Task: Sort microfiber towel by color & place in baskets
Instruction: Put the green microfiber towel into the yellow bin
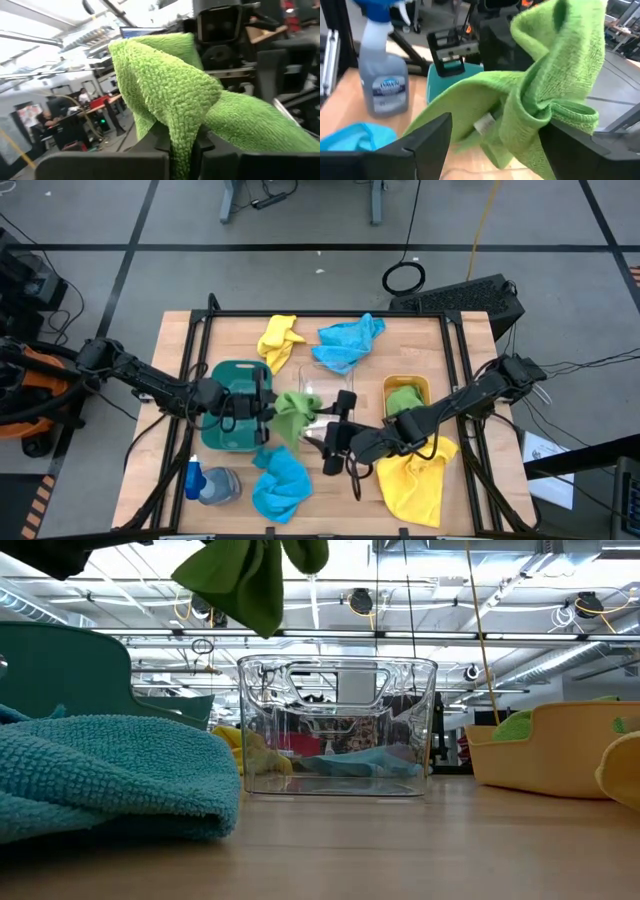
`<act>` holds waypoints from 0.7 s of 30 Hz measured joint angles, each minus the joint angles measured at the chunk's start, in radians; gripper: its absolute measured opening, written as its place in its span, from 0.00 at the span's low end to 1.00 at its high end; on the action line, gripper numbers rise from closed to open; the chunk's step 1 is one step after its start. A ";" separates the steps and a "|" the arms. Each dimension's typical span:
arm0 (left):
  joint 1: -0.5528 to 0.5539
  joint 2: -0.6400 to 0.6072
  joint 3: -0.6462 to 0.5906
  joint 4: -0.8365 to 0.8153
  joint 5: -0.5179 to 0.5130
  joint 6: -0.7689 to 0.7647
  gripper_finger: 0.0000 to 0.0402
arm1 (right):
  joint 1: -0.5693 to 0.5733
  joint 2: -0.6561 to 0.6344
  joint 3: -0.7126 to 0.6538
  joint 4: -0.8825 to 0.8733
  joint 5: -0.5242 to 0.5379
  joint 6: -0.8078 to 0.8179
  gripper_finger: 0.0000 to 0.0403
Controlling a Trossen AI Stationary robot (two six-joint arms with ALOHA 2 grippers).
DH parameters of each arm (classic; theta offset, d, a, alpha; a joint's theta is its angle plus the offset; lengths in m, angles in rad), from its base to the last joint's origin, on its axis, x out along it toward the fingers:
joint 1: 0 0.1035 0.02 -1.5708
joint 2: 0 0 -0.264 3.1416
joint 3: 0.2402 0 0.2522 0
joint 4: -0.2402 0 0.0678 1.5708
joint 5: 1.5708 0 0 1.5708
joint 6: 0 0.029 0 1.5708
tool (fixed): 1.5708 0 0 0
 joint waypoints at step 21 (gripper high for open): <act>0.000 0.000 0.000 0.024 0.047 -0.082 0.04 | -0.100 0.062 0.000 0.154 0.019 -0.004 0.59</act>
